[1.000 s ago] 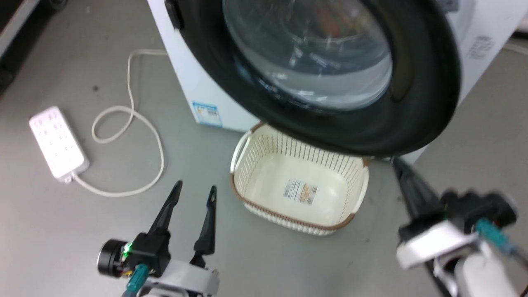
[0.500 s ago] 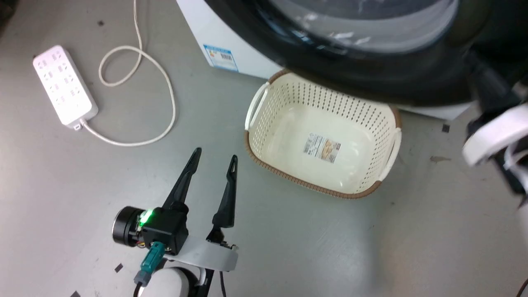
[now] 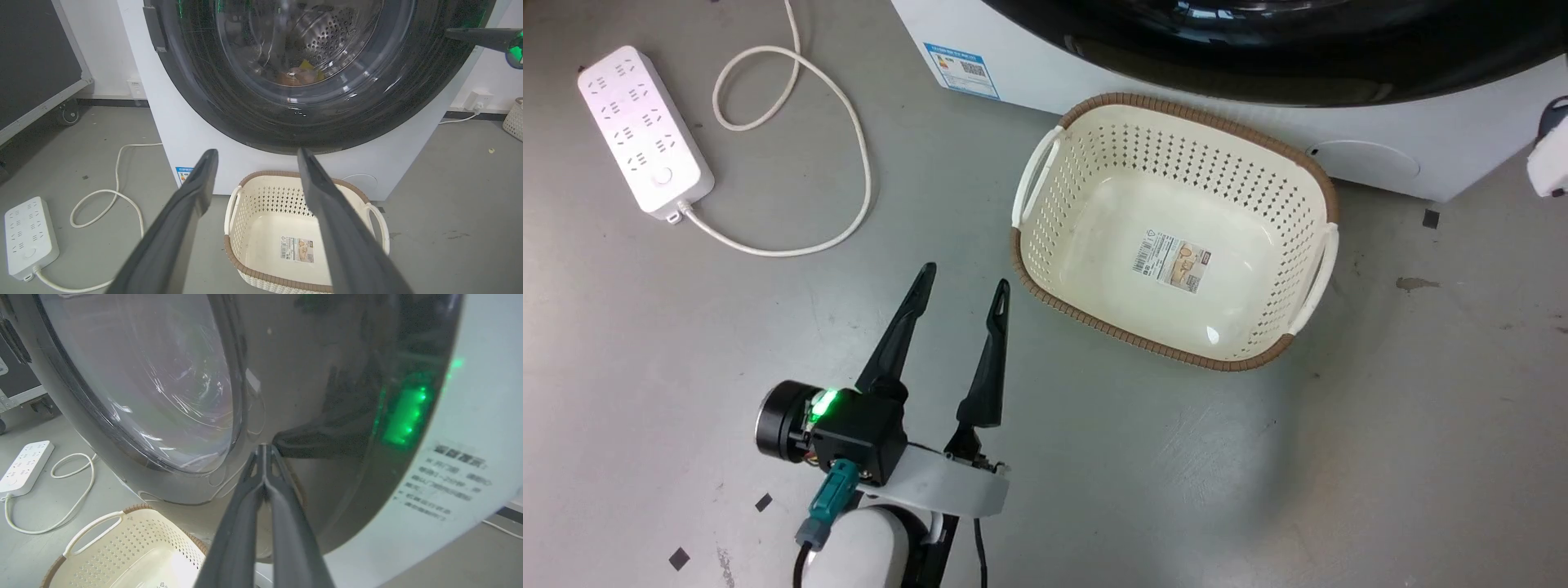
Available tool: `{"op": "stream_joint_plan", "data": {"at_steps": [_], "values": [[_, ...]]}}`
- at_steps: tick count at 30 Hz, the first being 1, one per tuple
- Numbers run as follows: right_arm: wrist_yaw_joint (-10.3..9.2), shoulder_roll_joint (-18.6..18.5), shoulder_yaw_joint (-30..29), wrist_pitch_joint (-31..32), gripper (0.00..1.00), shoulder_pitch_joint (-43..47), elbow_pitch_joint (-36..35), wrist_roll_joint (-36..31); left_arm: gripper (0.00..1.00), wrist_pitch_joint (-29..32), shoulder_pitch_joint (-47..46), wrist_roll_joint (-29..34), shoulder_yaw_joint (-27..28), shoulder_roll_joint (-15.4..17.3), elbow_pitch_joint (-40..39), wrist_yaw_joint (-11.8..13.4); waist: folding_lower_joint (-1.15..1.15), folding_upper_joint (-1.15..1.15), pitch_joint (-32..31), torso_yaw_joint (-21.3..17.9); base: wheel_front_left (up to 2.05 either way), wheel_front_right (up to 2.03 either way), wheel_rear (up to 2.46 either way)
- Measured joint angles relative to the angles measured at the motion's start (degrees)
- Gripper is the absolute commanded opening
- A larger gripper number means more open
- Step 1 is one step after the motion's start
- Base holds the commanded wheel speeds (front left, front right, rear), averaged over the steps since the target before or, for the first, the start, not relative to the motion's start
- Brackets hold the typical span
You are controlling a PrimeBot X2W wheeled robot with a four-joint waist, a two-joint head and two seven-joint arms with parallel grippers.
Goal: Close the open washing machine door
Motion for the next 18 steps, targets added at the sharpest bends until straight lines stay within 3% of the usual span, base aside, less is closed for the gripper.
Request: {"op": "stream_joint_plan", "data": {"at_steps": [10,11,12,18], "values": [[-0.37,1.41,-0.29,-6.12,0.00,1.60,4.89,0.67,1.00,0.00,0.01,0.00,1.01,-0.01,0.86,0.14,0.00,0.00,-4.20,-1.36,0.00,0.00,0.00],[-0.64,1.57,-0.19,-7.11,0.39,2.64,4.72,0.96,1.00,0.00,0.18,-0.01,1.26,-0.02,1.03,0.12,0.00,0.00,-4.97,-1.60,0.00,0.00,0.00],[-0.66,1.79,-0.03,-7.81,1.00,4.01,4.47,1.23,1.00,0.00,0.44,-0.01,1.55,-0.02,1.26,-0.01,0.00,0.00,-5.83,-1.87,0.00,0.00,0.00],[-0.67,3.96,-0.25,-10.53,1.00,15.43,-1.04,2.35,1.00,0.00,3.02,-0.34,3.61,-0.02,3.43,-0.56,-0.01,0.00,-11.59,-3.89,0.00,0.00,0.00]]}}
